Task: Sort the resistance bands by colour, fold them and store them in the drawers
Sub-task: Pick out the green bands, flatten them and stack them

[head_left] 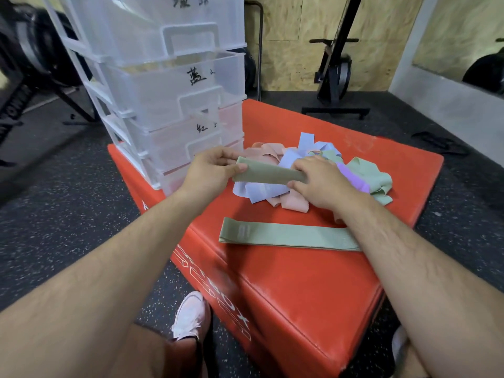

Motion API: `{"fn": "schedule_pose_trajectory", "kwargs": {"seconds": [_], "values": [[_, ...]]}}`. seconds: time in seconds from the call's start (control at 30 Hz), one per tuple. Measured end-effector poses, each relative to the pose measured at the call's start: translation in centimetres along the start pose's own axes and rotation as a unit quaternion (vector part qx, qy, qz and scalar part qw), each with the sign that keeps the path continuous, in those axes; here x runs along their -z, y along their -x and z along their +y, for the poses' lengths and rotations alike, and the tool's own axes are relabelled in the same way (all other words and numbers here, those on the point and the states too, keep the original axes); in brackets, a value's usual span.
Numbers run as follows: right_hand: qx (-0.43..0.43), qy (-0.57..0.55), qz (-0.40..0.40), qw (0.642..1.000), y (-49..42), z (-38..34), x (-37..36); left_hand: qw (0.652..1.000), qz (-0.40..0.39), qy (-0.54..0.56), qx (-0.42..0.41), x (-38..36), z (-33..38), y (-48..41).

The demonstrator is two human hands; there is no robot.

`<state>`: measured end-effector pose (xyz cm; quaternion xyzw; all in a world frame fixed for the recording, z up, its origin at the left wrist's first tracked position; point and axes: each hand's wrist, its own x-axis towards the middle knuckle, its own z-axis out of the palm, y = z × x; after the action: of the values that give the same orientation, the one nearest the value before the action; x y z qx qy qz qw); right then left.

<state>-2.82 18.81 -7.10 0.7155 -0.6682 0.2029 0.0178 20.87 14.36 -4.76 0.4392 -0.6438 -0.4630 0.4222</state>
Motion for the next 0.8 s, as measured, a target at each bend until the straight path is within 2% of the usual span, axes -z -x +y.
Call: {"fn": "schedule_pose_trajectory", "kwargs": {"seconds": [0.1,0.2,0.37,0.5,0.57,0.7,0.8], "values": [[-0.019,-0.054,0.048,0.997,0.1,-0.3,0.8,1.0,0.008,-0.012,-0.011,0.9,-0.2,-0.1],[-0.001,-0.046,0.052,0.998,0.1,-0.5,1.2,1.0,-0.014,0.008,-0.012,1.4,-0.2,0.1],[-0.019,-0.135,0.0,0.991,0.6,-0.1,1.8,0.999,-0.004,0.042,-0.021,1.3,-0.1,0.3],[-0.054,-0.239,-0.061,0.968,1.5,-0.5,2.9,0.999,0.012,-0.001,-0.038,0.9,-0.2,0.4],[-0.048,-0.261,-0.06,0.962,1.7,-0.2,3.5,0.999,0.022,-0.024,-0.037,1.0,-0.4,0.3],[-0.029,-0.246,-0.092,0.964,2.1,1.1,5.0,1.0,0.013,-0.005,-0.02,1.3,-0.2,0.4],[-0.032,-0.115,-0.133,0.984,2.6,1.7,5.8,1.0,0.001,-0.004,-0.024,1.3,0.0,0.6]]}}
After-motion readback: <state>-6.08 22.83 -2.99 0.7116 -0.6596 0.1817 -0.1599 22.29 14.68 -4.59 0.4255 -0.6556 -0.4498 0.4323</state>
